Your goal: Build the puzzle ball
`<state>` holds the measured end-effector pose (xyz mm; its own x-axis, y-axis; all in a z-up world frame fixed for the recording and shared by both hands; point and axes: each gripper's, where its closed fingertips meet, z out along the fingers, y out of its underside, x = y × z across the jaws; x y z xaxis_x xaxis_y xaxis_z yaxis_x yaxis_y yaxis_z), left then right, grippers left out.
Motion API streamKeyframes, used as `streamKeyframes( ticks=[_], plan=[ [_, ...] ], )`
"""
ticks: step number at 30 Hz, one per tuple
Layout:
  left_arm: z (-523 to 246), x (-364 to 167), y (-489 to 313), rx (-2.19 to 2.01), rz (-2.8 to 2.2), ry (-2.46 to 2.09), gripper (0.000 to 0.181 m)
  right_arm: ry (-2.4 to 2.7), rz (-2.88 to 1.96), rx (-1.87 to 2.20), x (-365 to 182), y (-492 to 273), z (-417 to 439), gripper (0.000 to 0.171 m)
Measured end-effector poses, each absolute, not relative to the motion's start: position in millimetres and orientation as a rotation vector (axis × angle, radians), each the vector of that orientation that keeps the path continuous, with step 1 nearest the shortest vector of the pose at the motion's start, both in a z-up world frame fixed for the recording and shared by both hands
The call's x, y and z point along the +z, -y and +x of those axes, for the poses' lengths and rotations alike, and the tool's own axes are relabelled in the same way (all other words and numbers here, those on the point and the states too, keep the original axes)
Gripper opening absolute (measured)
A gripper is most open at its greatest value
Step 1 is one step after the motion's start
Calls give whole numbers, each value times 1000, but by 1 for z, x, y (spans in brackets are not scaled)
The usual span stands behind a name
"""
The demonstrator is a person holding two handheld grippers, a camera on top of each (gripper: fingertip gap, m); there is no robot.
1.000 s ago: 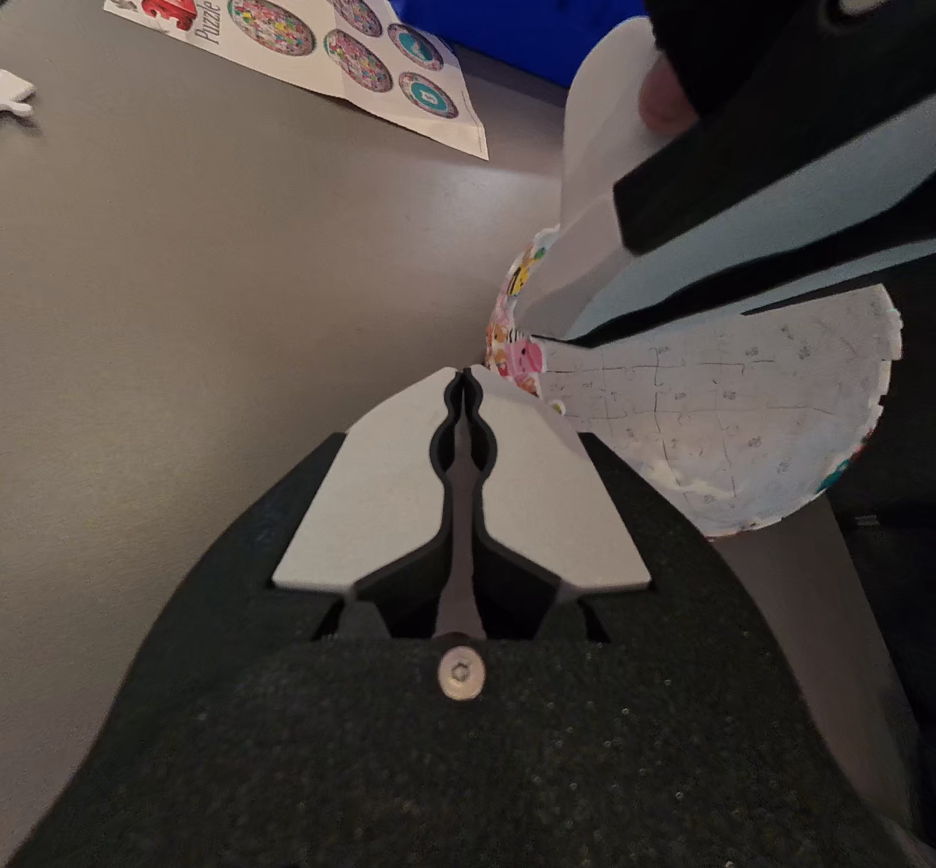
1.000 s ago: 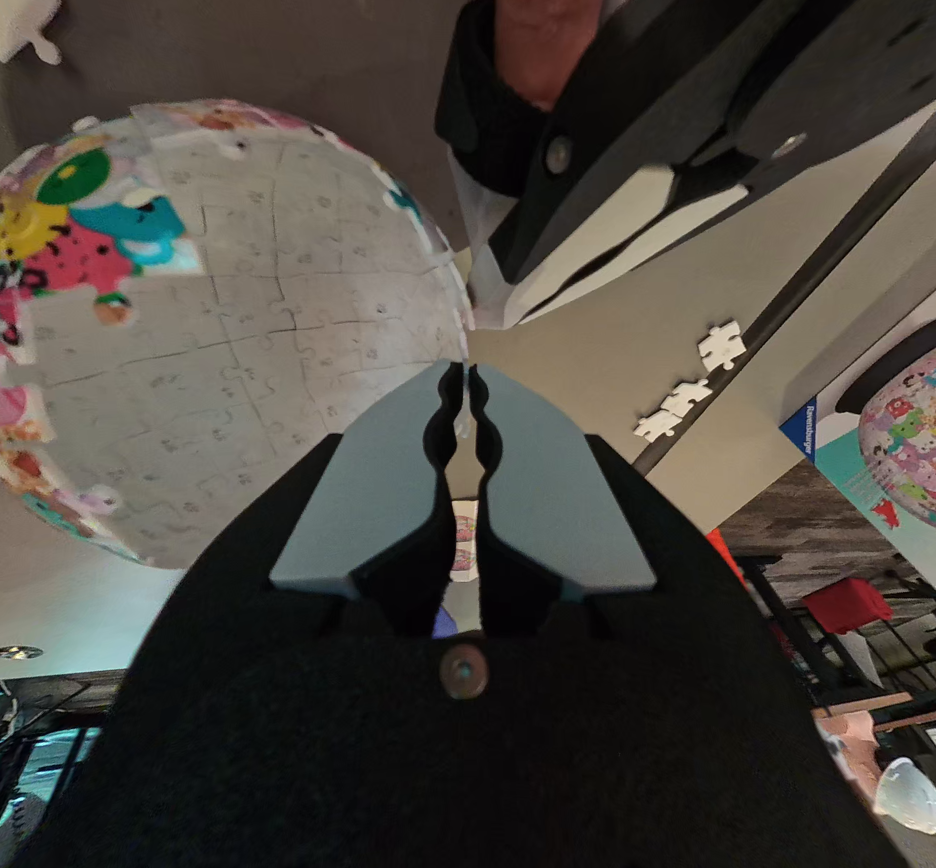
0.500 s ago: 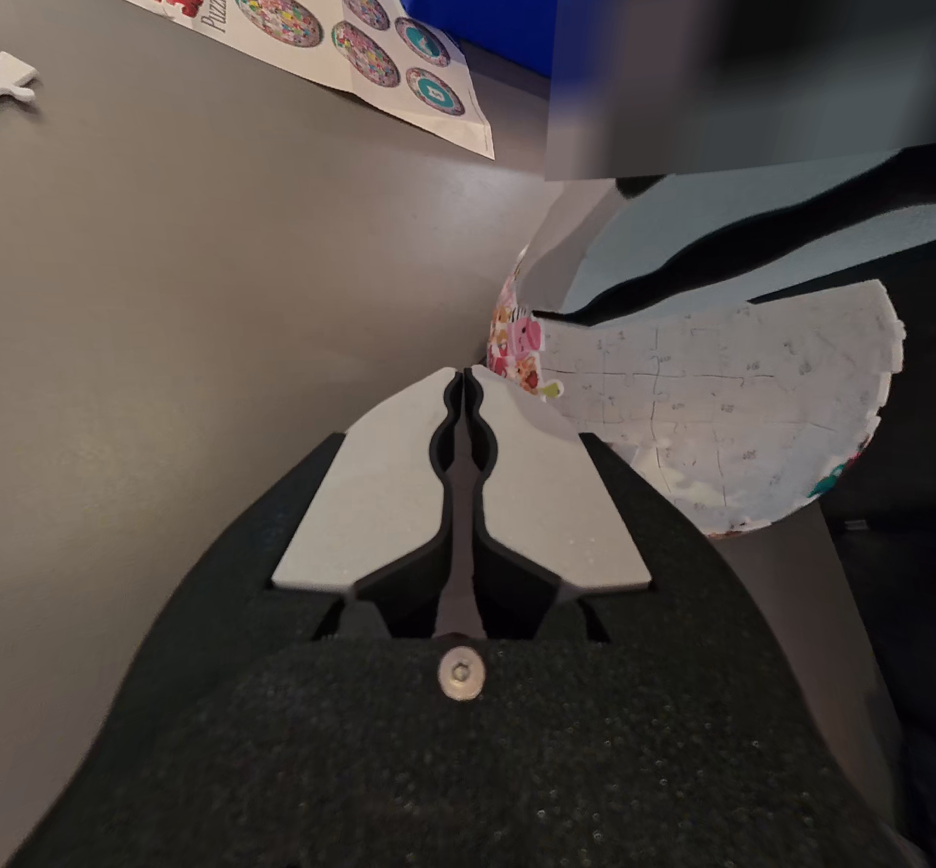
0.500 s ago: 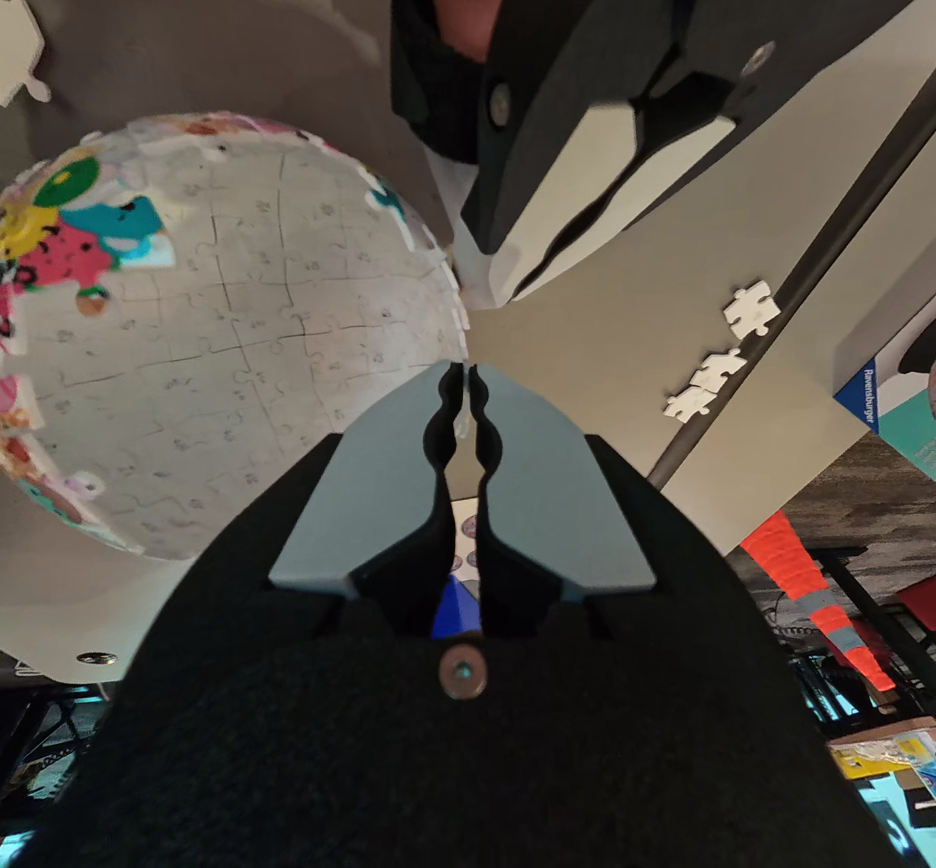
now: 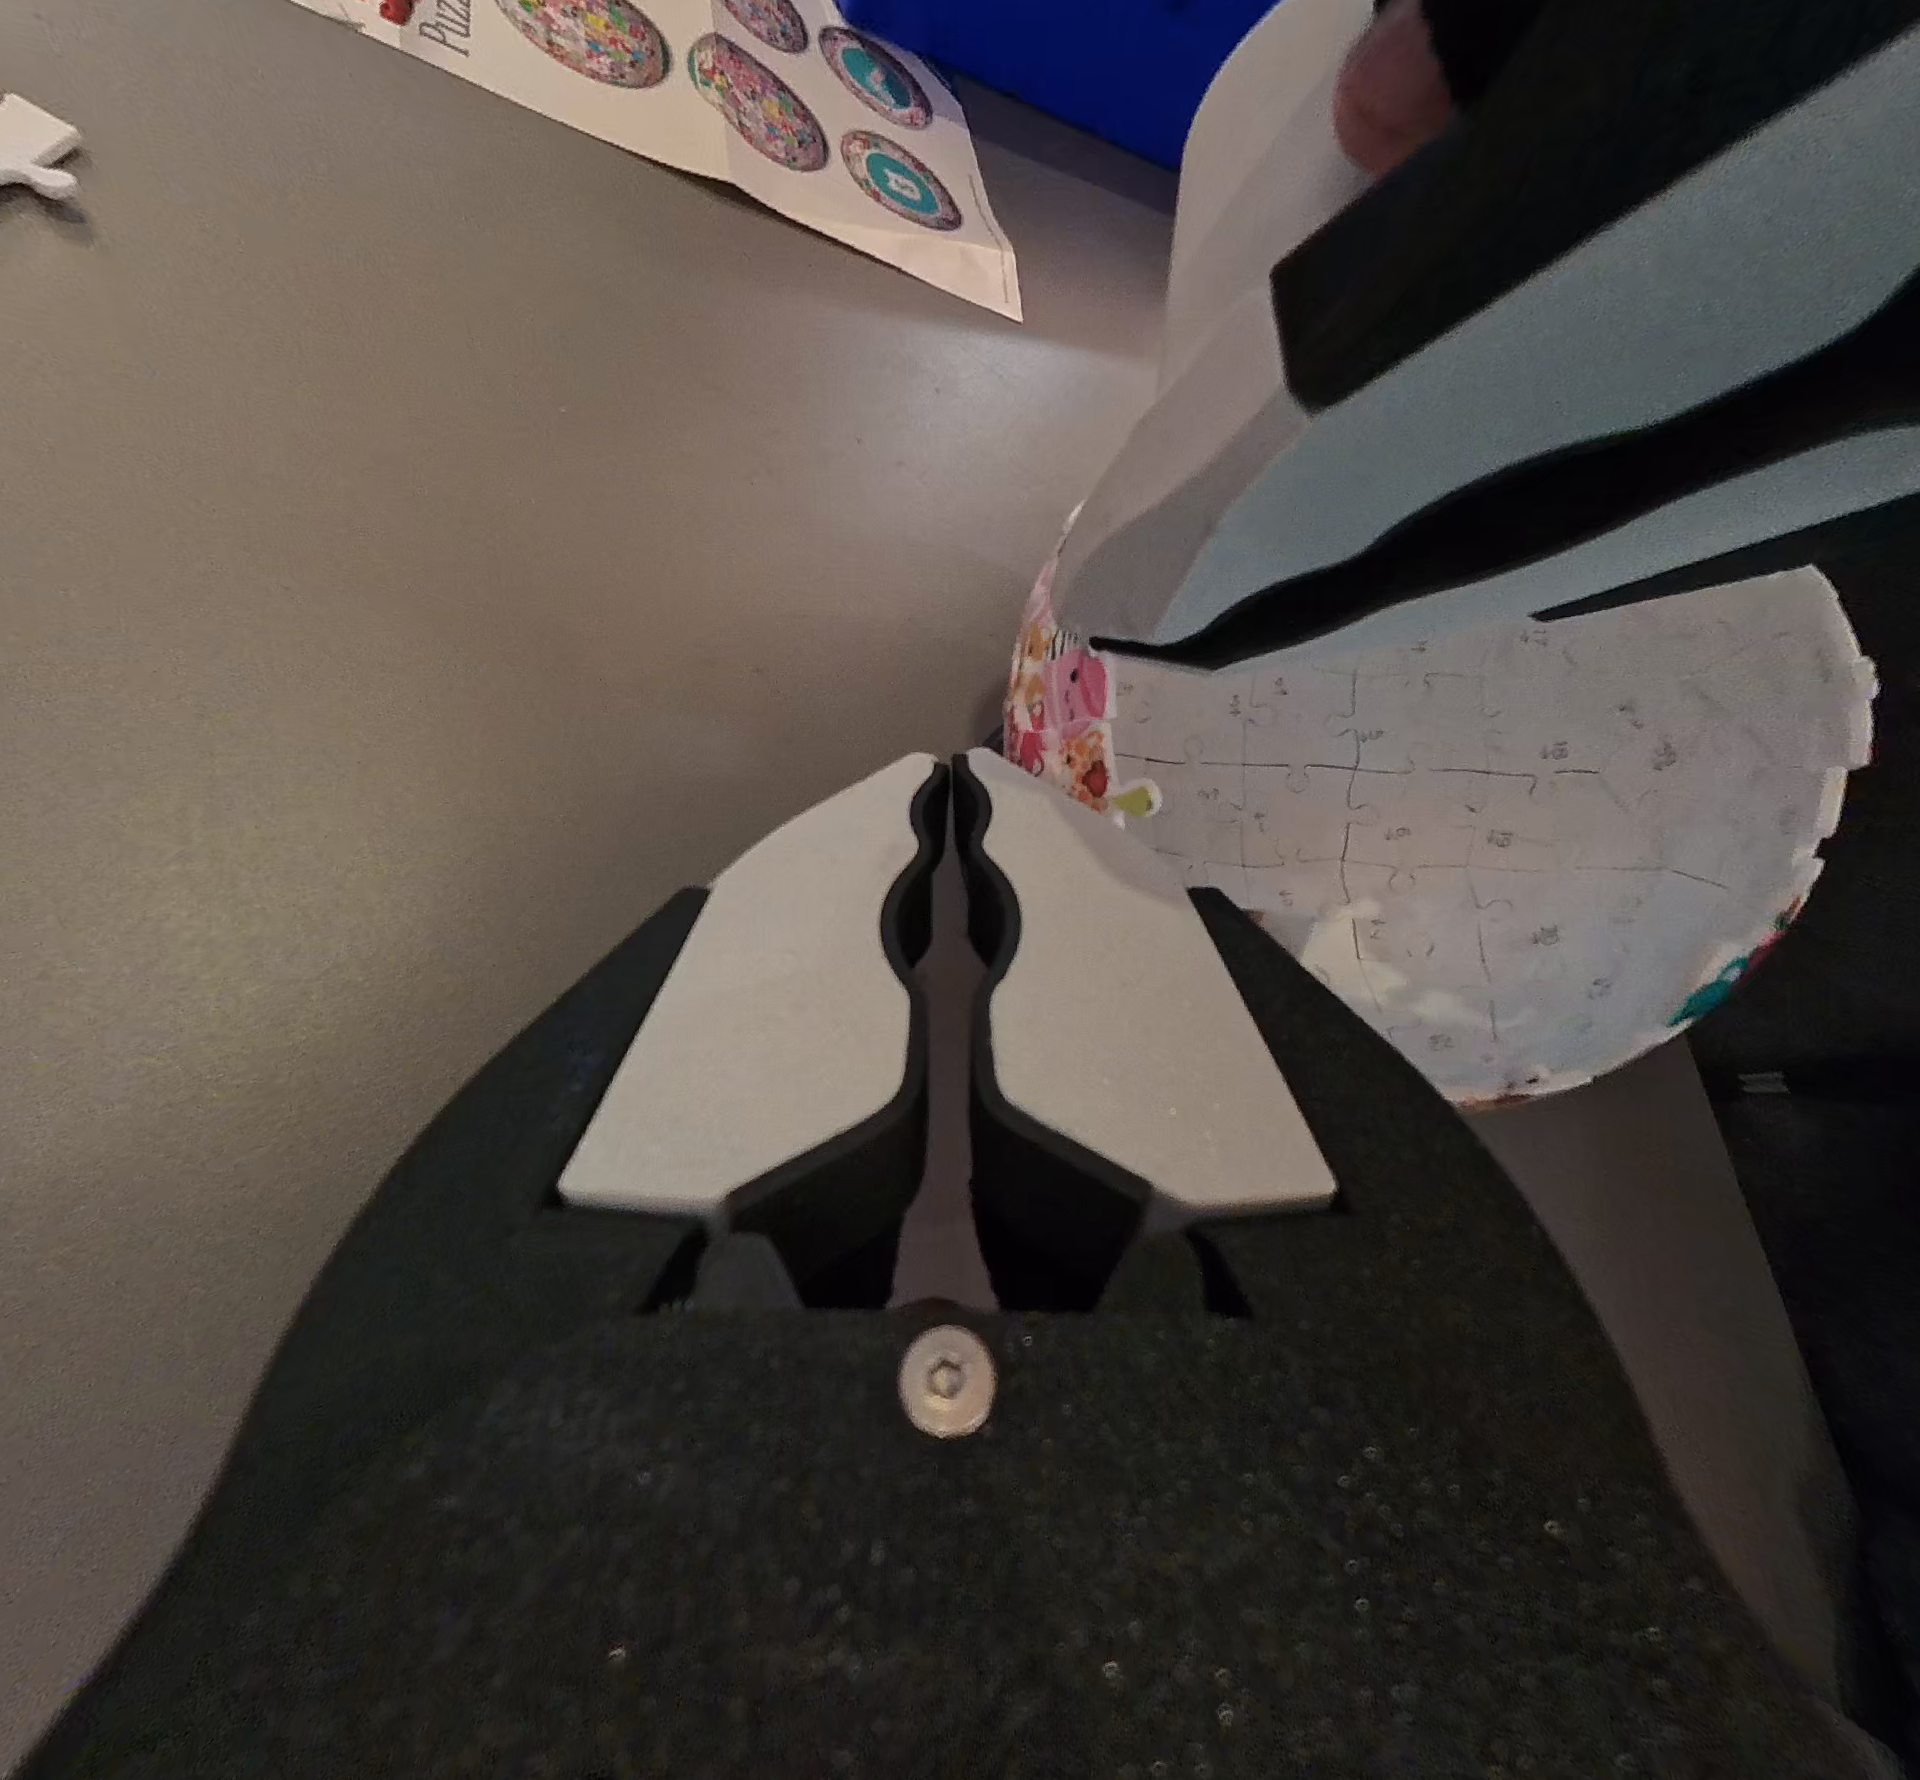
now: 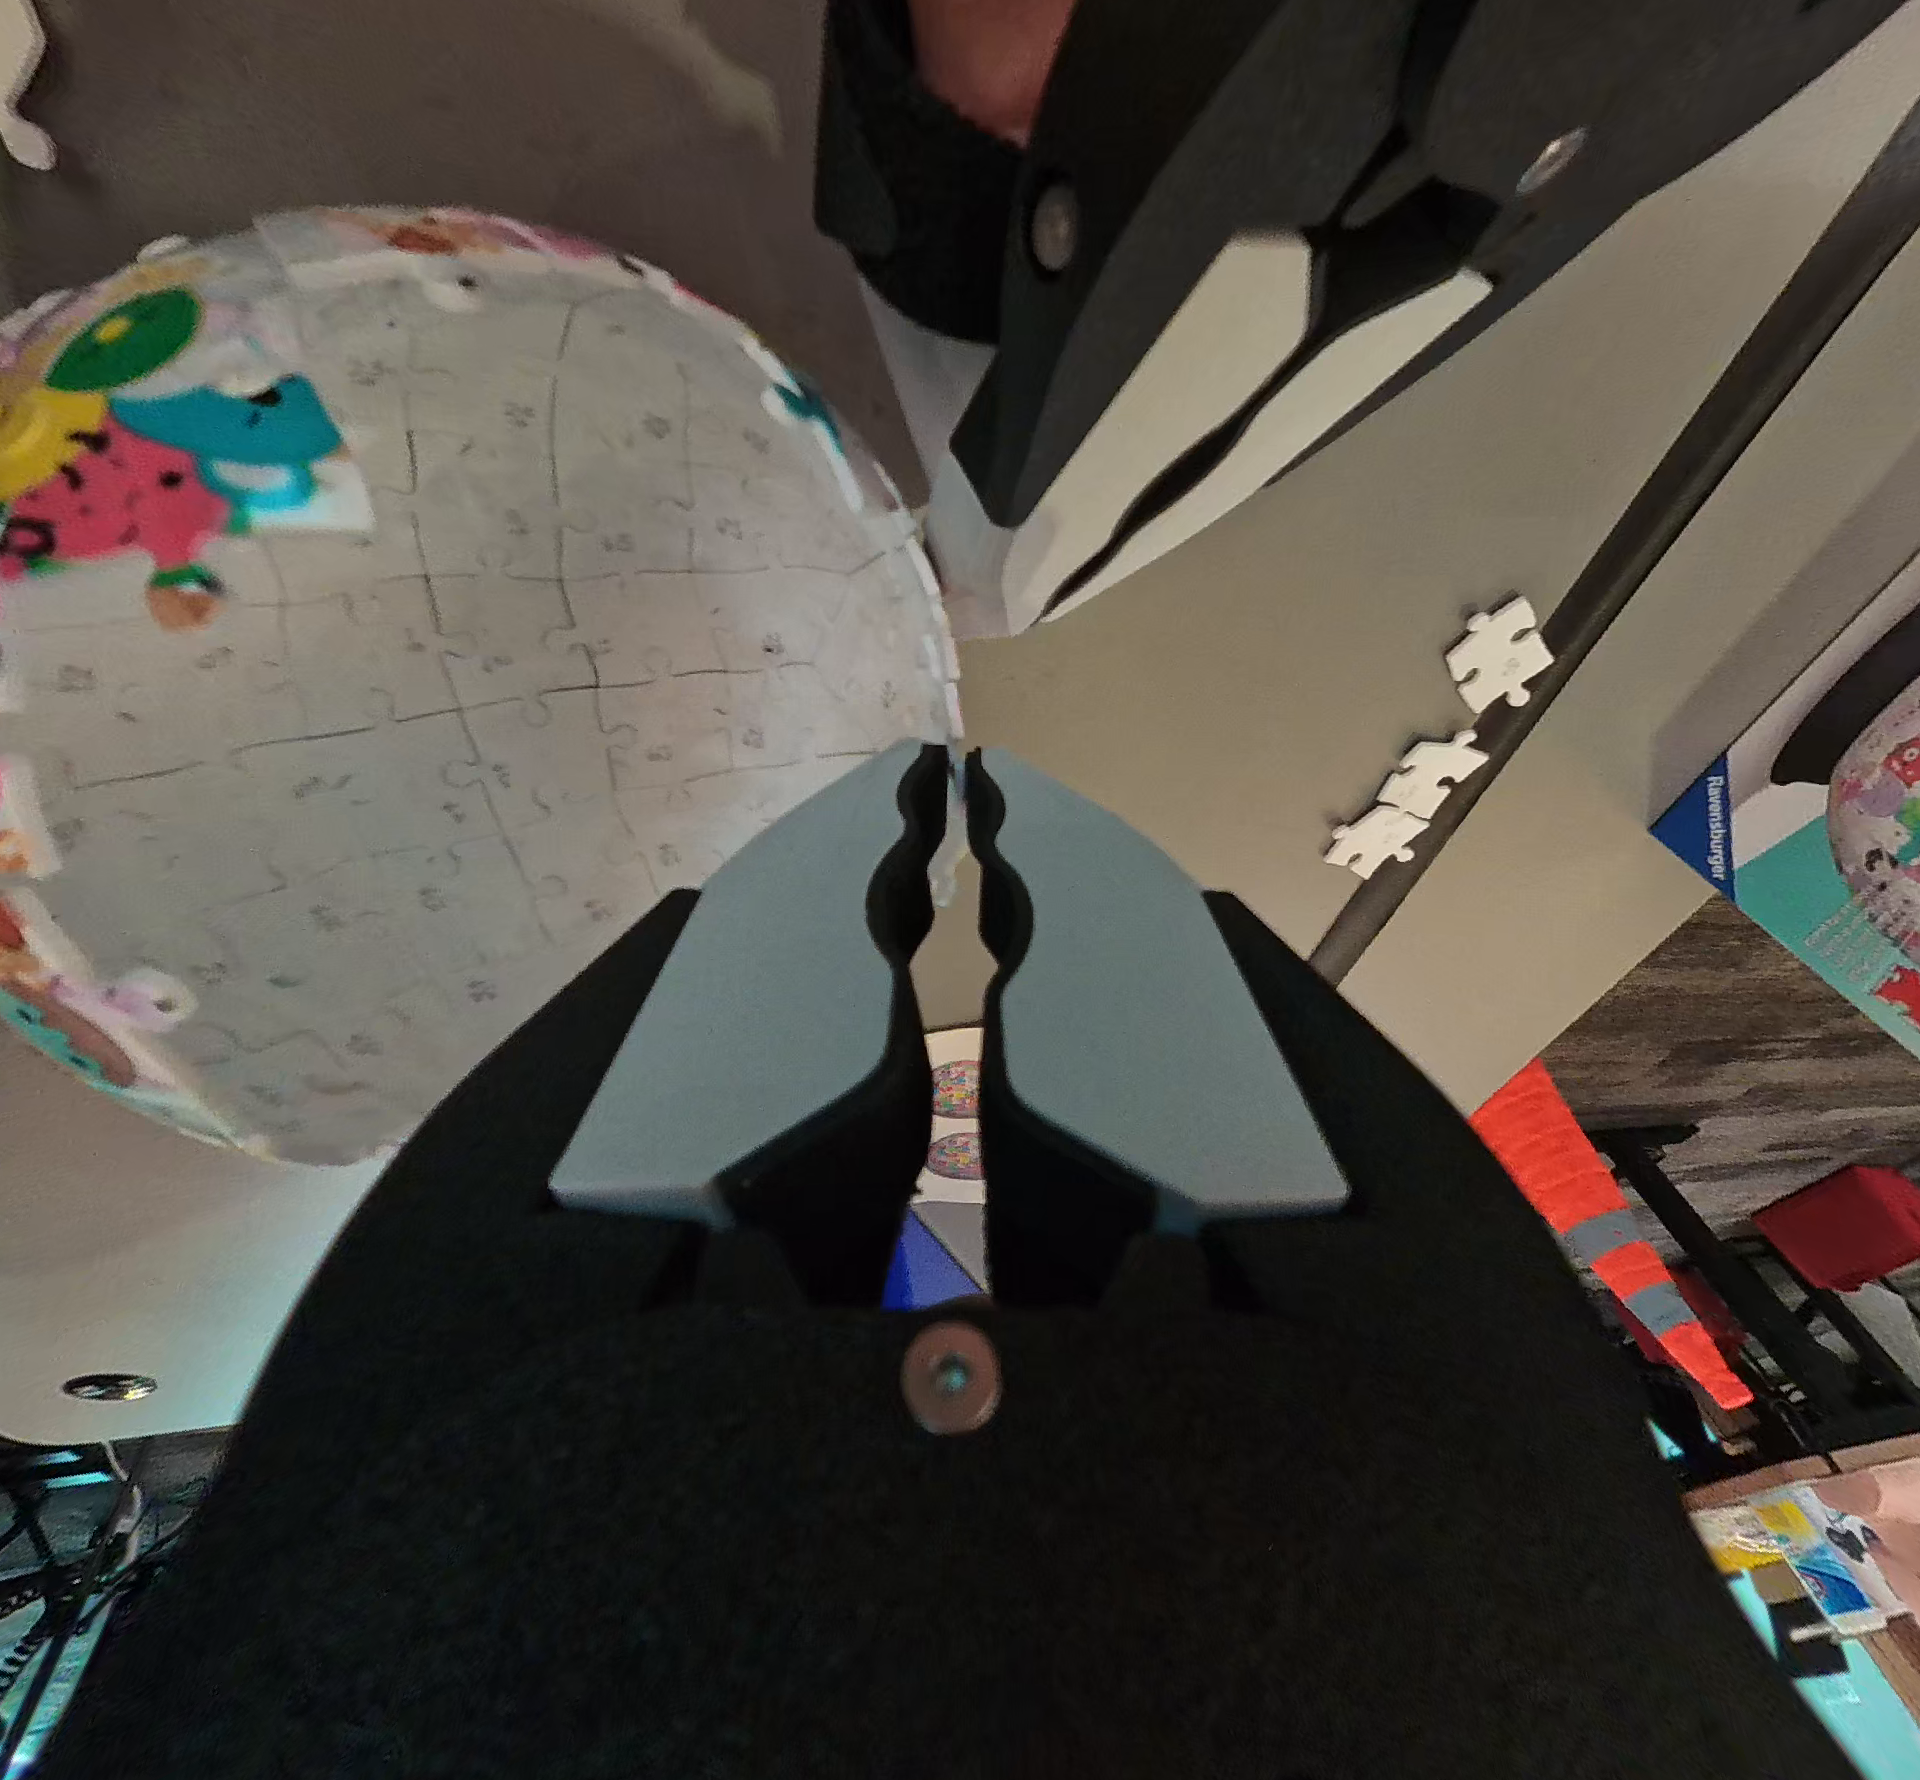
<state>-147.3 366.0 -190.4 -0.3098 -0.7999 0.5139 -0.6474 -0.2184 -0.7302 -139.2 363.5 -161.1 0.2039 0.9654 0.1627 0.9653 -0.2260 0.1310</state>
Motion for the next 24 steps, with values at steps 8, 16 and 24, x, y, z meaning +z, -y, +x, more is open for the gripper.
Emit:
streamKeyframes(
  ticks=[8, 16, 24],
  plan=[
    [-147, -191, -366, -1560, -1754, -1862, 0, -1945, 2458, 348, -161, -364, -138, 4],
    [-147, -191, -366, -1562, -1757, -1866, 0, -2019, 2412, 373, -165, -364, -139, 20],
    [-146, -191, -365, -1578, -1762, -1868, 0, -2171, 2434, 384, -171, -376, -151, 26]
  ],
)
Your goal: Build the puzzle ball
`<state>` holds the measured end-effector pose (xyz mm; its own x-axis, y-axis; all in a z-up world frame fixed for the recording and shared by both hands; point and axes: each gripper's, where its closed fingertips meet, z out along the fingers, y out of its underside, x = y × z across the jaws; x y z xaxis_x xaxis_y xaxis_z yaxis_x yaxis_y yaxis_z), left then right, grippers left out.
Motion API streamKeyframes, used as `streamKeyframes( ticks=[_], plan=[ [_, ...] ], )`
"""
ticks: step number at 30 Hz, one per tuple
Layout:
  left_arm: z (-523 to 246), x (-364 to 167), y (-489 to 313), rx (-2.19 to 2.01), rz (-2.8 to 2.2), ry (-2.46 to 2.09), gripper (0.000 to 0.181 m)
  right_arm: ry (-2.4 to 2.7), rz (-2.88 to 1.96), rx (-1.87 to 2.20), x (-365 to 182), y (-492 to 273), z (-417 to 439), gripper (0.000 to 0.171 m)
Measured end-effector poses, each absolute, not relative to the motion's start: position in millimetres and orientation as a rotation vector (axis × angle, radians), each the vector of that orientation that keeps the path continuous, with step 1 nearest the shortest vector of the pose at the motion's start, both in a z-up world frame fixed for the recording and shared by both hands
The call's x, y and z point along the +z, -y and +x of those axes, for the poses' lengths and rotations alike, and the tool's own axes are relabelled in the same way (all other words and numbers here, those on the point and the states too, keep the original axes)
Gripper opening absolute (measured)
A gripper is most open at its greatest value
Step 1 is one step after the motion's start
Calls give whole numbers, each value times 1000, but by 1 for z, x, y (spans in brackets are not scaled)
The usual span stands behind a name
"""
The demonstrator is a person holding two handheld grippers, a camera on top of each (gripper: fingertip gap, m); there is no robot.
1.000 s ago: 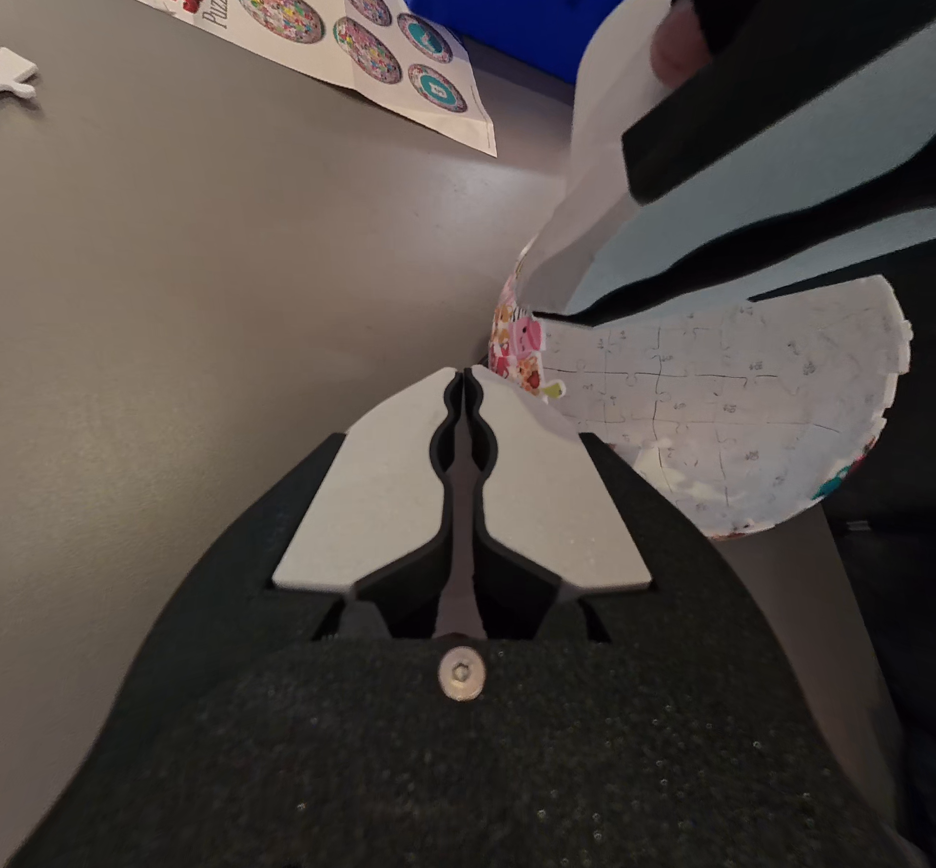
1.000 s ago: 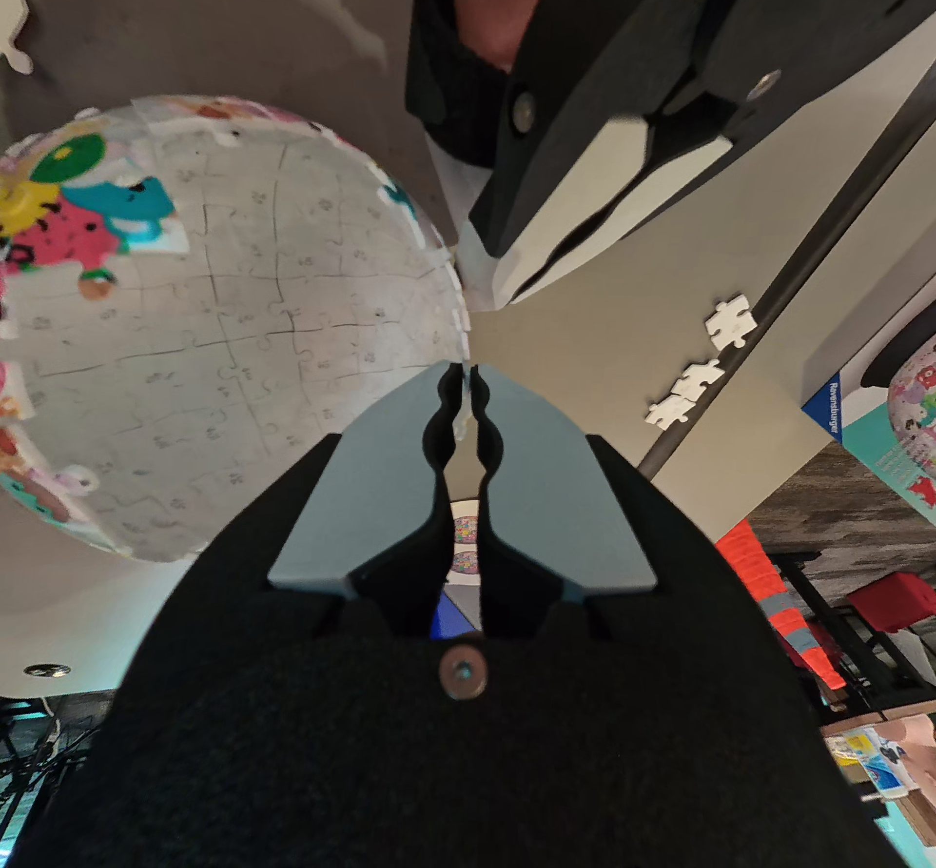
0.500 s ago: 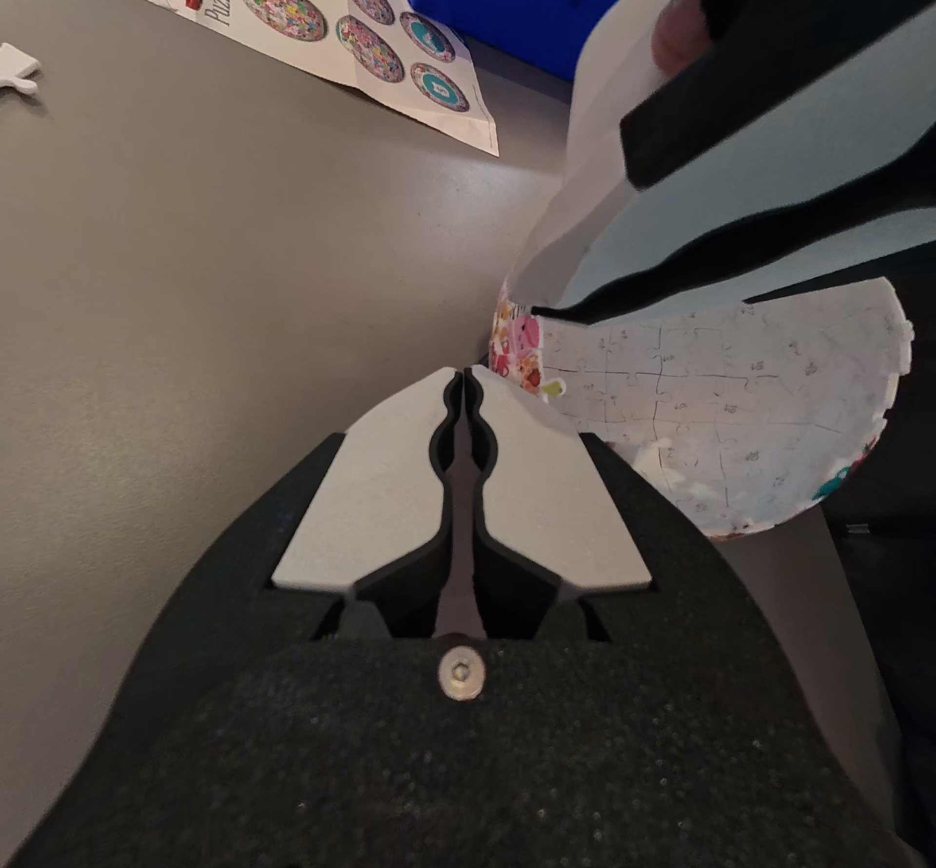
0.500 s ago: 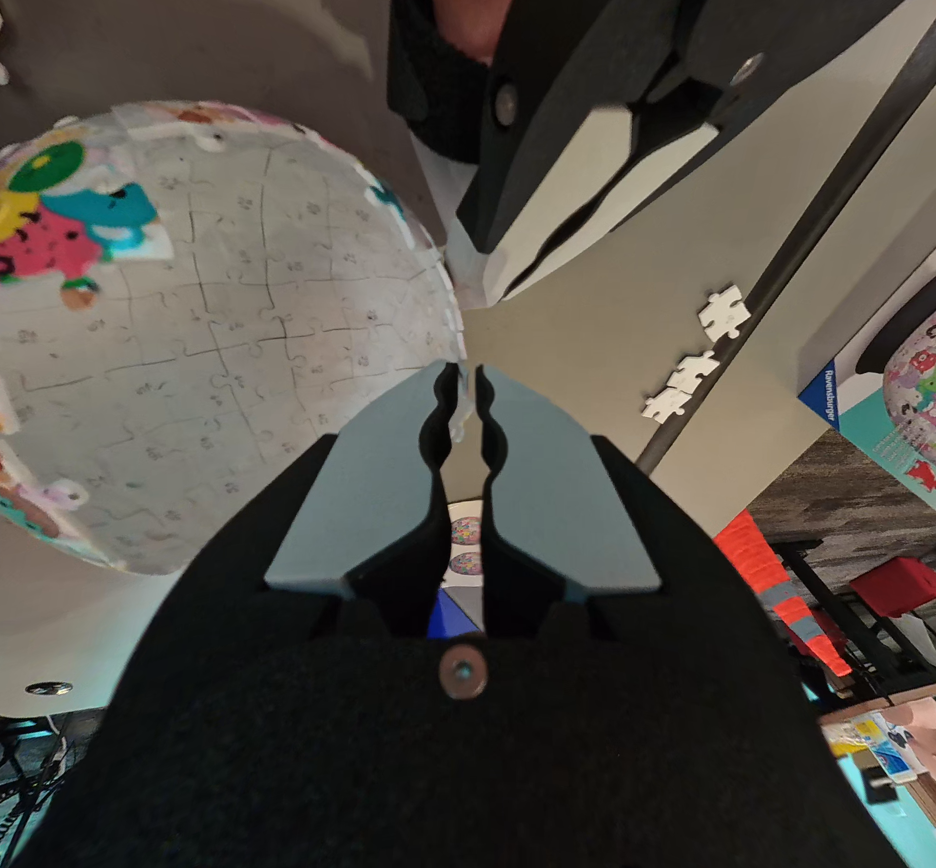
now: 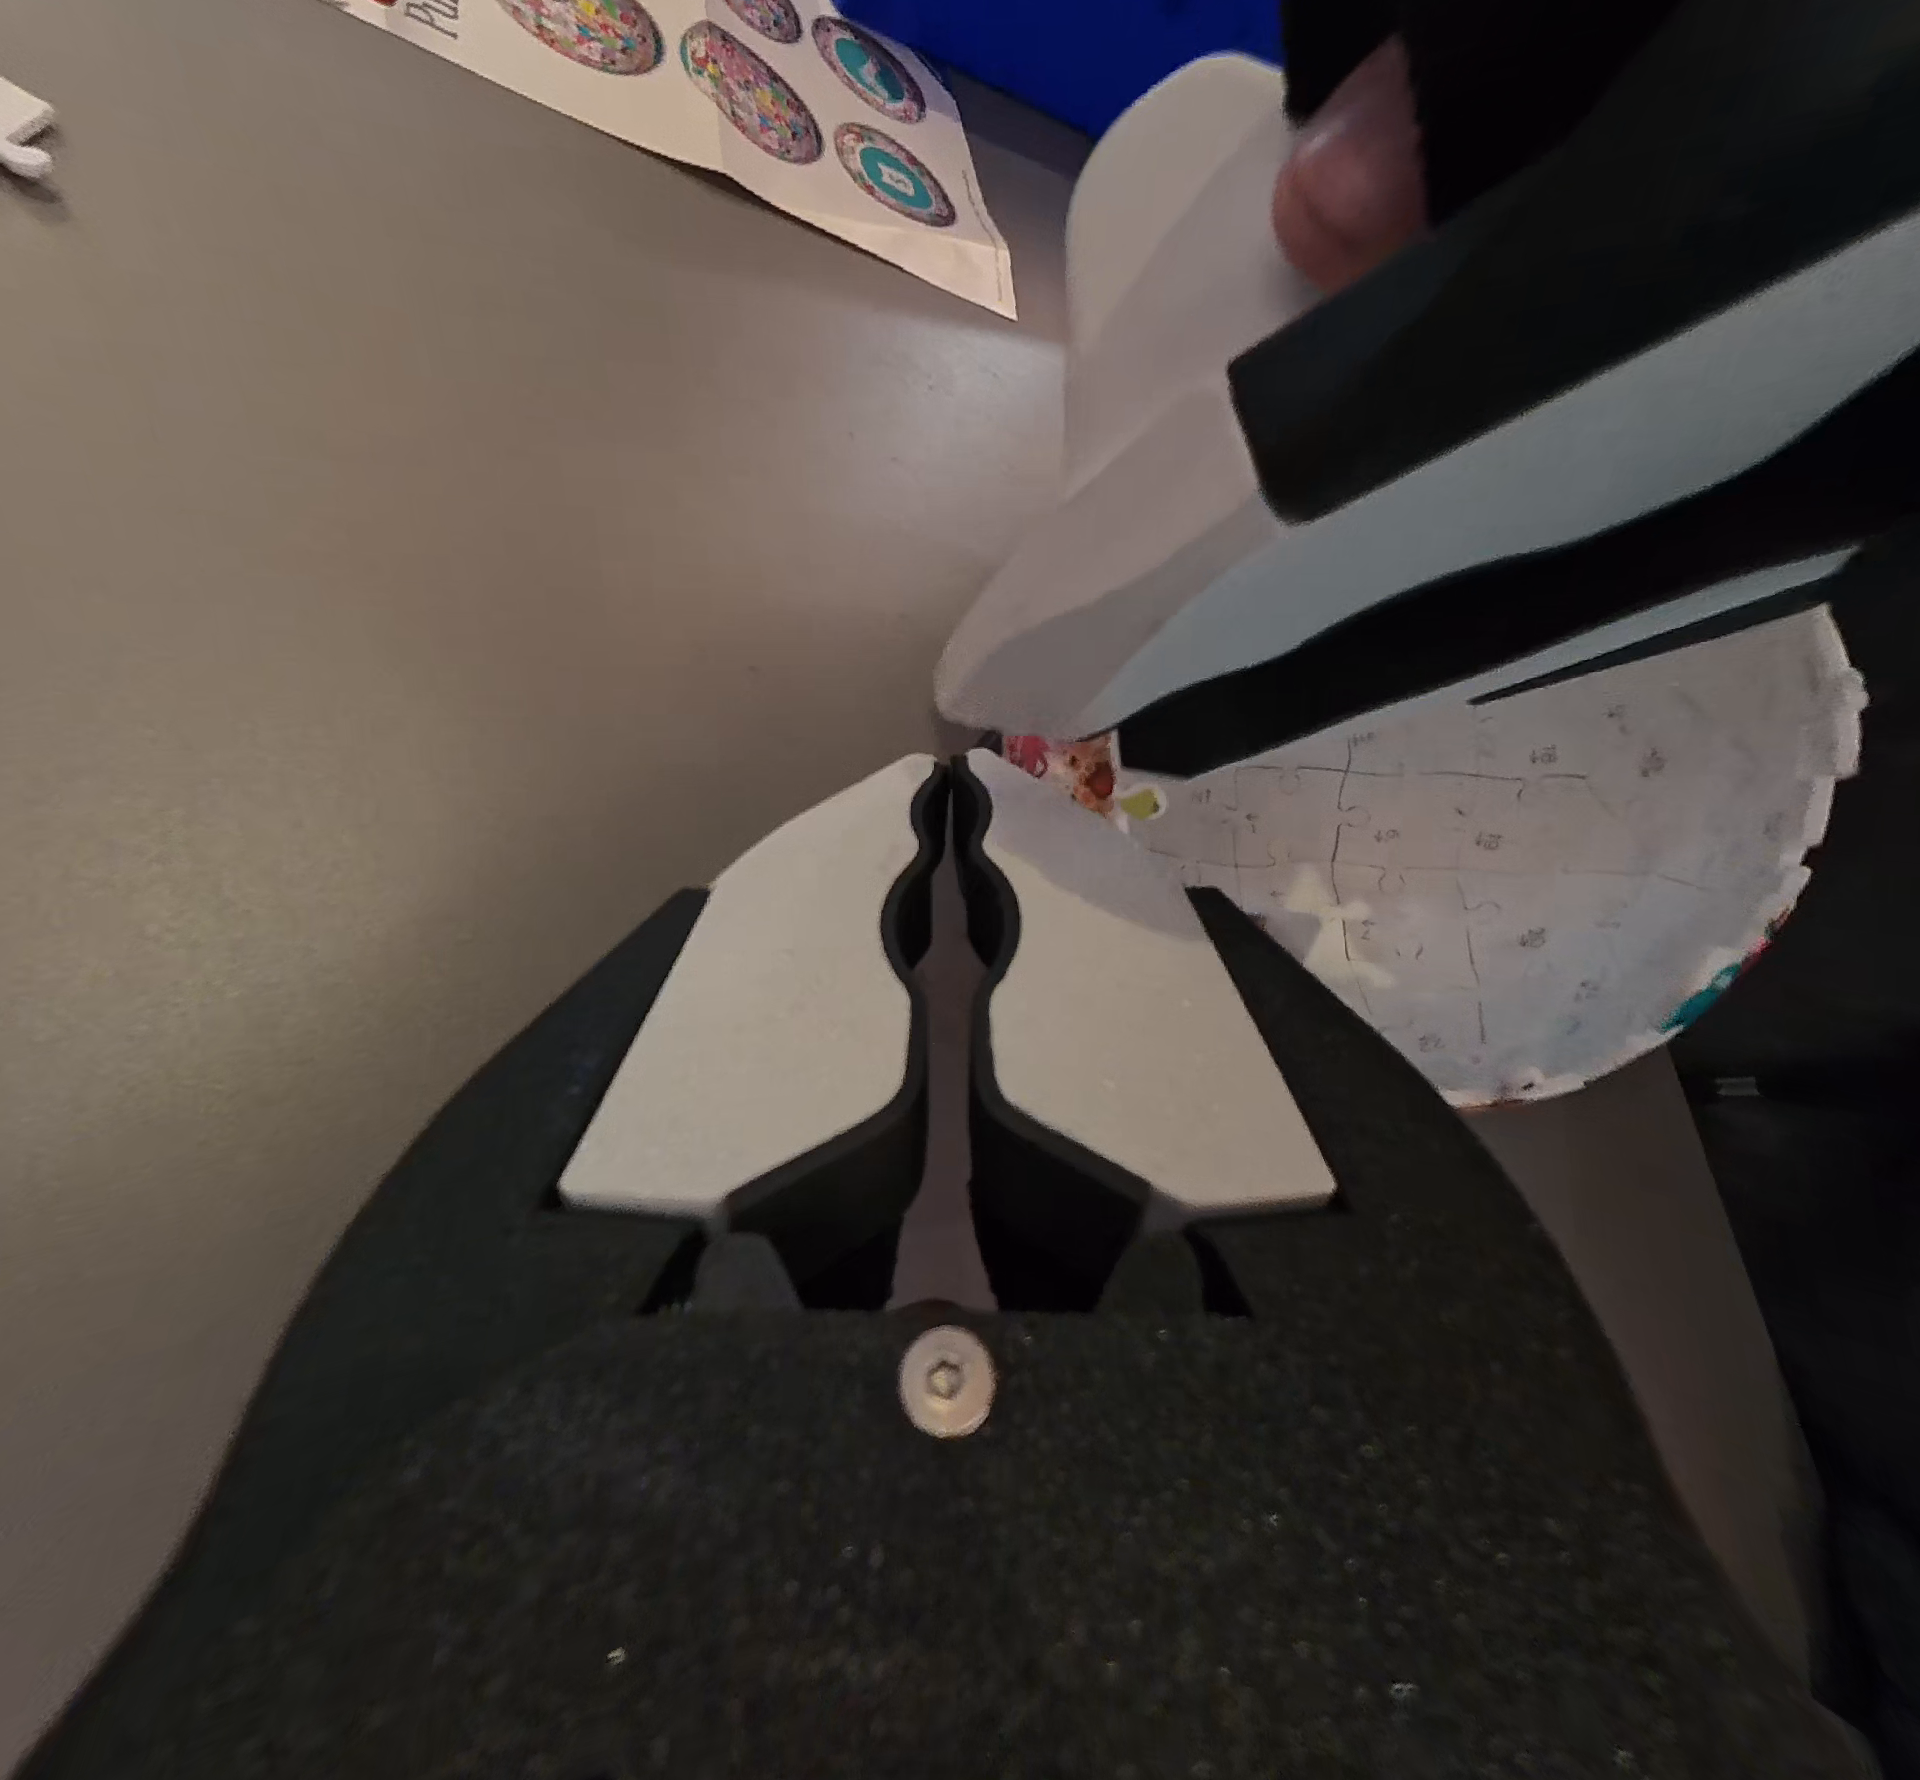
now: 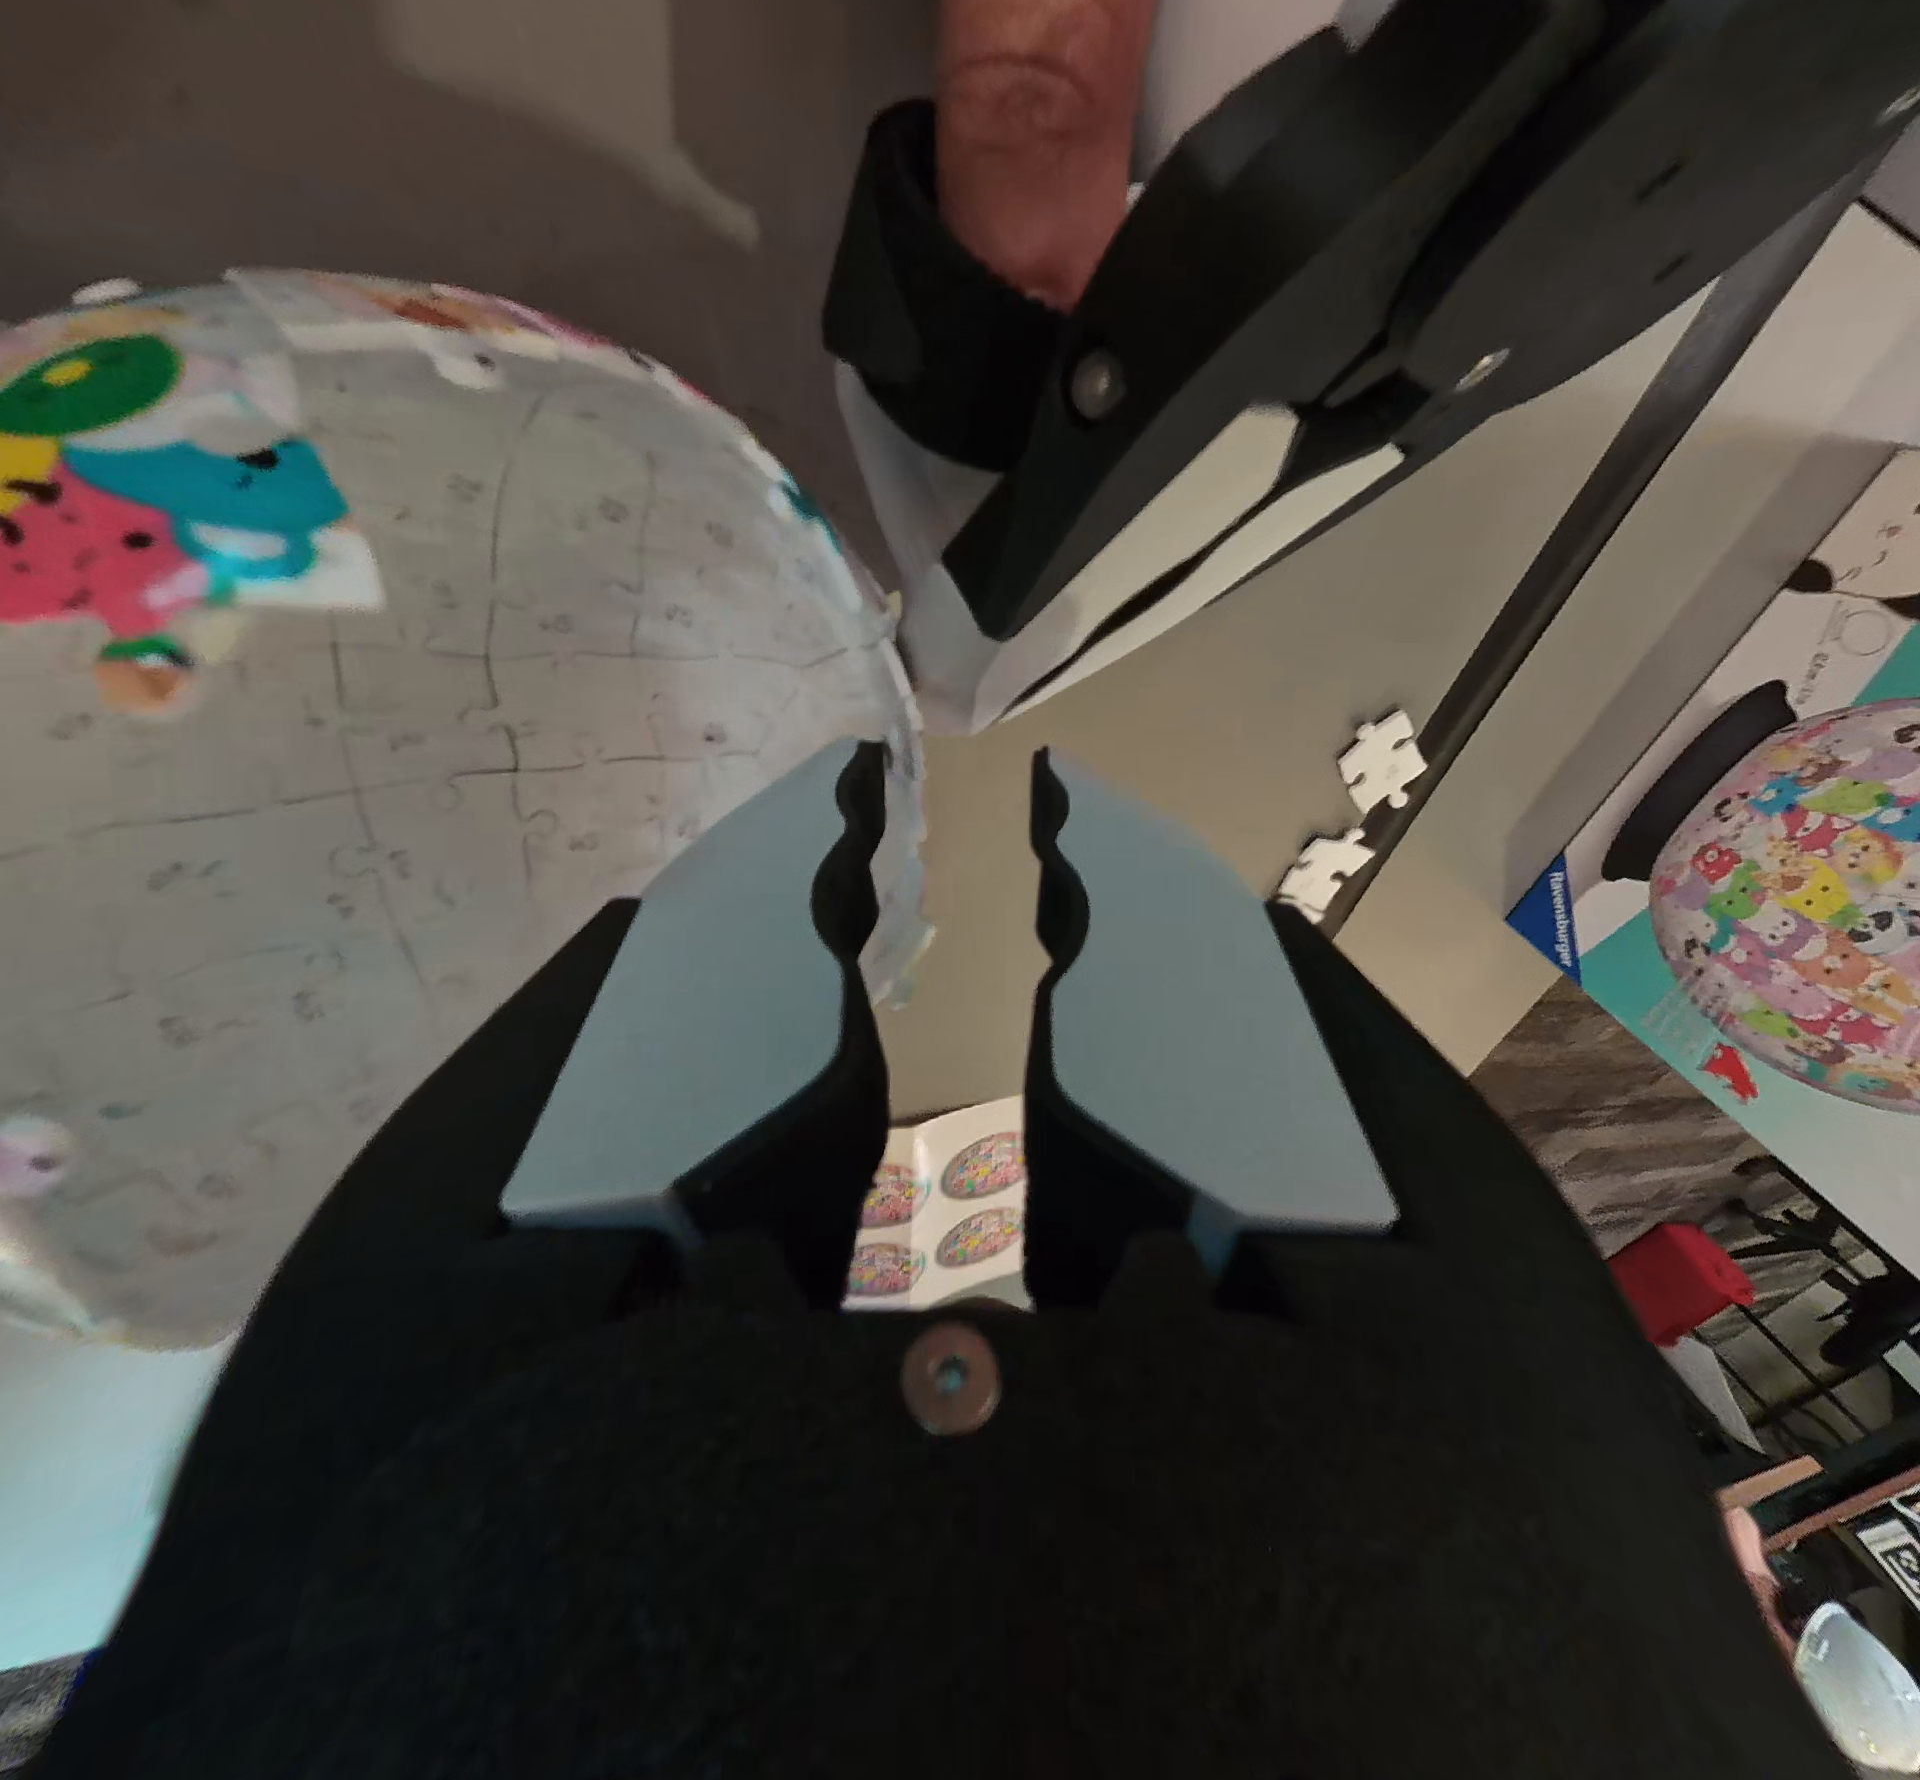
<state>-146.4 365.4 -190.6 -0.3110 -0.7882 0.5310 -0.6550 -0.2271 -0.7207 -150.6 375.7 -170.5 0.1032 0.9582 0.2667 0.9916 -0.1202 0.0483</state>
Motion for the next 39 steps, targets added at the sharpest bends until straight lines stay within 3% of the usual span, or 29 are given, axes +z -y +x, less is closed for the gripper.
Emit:
streamKeyframes(
  ticks=[39],
  plan=[
    [-147, -192, -367, -1551, -1756, -1886, 0, 1966, -2145, -290, -167, -375, -154, 31]
  ],
)
